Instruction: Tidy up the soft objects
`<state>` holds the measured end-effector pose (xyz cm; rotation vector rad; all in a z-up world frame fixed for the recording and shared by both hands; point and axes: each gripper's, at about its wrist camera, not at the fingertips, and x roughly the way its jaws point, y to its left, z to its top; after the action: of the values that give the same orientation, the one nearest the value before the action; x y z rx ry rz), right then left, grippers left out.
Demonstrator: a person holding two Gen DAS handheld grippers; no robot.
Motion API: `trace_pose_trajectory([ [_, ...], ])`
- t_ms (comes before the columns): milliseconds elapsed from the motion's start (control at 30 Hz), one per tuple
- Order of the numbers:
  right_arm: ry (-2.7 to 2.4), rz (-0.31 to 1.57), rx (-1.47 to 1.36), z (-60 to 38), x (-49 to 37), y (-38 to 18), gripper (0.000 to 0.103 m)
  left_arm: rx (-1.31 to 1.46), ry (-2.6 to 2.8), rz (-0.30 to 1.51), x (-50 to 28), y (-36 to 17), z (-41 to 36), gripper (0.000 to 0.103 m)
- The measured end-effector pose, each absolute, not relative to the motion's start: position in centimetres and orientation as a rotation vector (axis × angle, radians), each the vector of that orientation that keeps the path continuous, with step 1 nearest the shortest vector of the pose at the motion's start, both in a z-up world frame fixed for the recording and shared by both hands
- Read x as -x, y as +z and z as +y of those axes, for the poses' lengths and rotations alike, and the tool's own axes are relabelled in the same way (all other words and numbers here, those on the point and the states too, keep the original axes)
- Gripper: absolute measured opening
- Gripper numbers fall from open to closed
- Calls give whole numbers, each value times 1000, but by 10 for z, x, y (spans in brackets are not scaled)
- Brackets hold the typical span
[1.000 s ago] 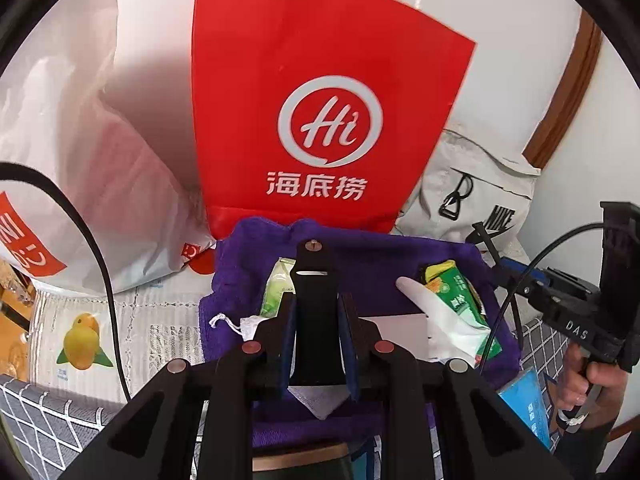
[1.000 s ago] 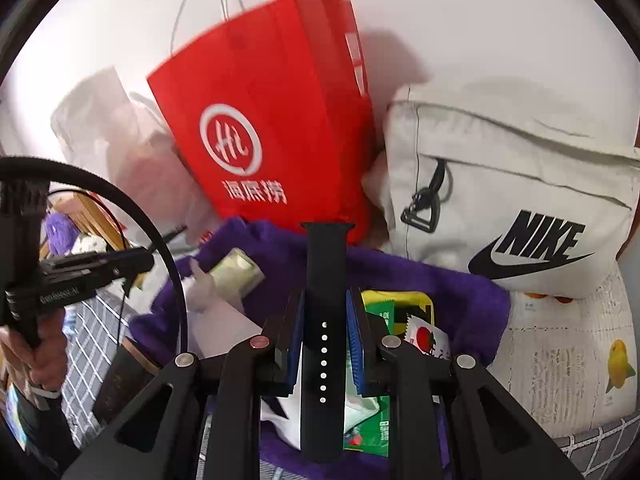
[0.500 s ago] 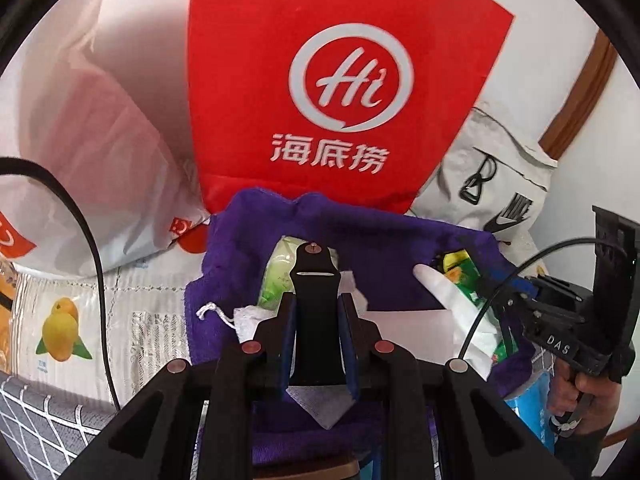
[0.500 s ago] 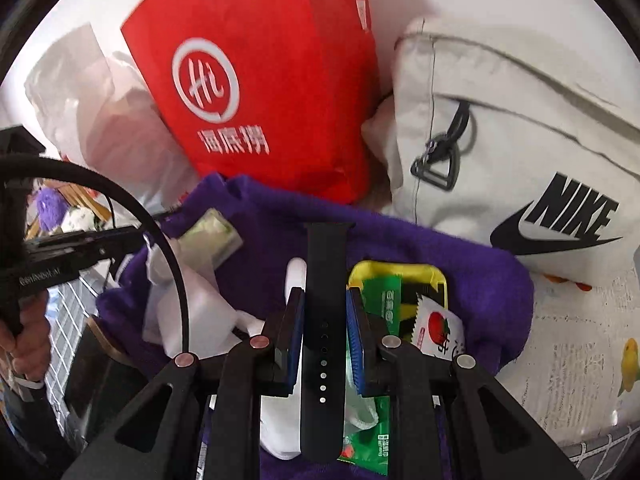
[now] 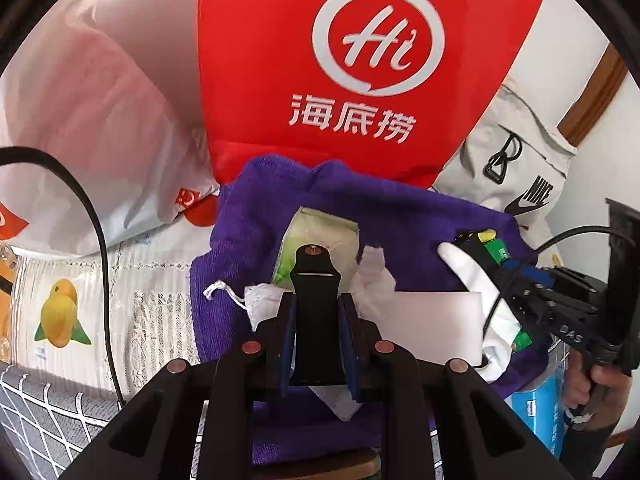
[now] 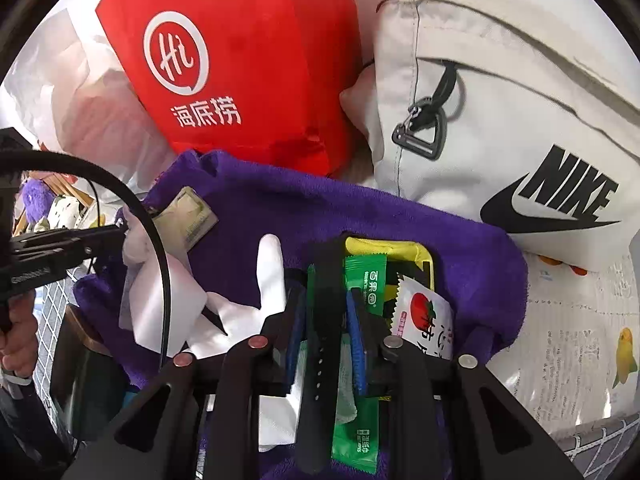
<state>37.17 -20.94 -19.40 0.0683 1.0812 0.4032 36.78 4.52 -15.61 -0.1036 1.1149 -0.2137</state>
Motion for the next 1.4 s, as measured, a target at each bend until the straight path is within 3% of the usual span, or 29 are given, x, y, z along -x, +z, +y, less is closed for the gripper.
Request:
trace_pose_trajectory([
  [33,407,1076,-62,-209,-371,-192,39,104,-211,1121,-368,-158,45,20],
  [100,402,1050,-45,-209,-368,-186,46,103,-208,1130,-369,-160,45,20],
  [433,415,1003,-71,-214,-364,-166,46,104,-212,1137,-371,-163,44,21],
  [567,419,1001,-63,-211,-361,-163,46,120,-203,1169,-374,-164,44,26],
  [633,428,994,-57,-207,-358,-160,46,130,-209,1182,-374,-163,46,37],
  [700,440,983,-48,-203,-354,-155,46,144,-208,1174,-372,-158,49,41],
  [967,435,921,-67,-201,-334,-127,50,153,-227,1109,-358,-126,52,44],
  [1067,427,912,-68,-200,-324,-119,55,125,-230,1080,-350,-111,47,62],
  [1200,375,901,-42,-201,-305,-108,73,52,-216,1022,-334,-89,33,75],
  [1333,345,915,-58,-209,-279,-97,84,4,-233,967,-313,-64,16,96],
  [1400,322,912,-49,-213,-263,-91,88,-9,-230,949,-301,-53,7,96],
])
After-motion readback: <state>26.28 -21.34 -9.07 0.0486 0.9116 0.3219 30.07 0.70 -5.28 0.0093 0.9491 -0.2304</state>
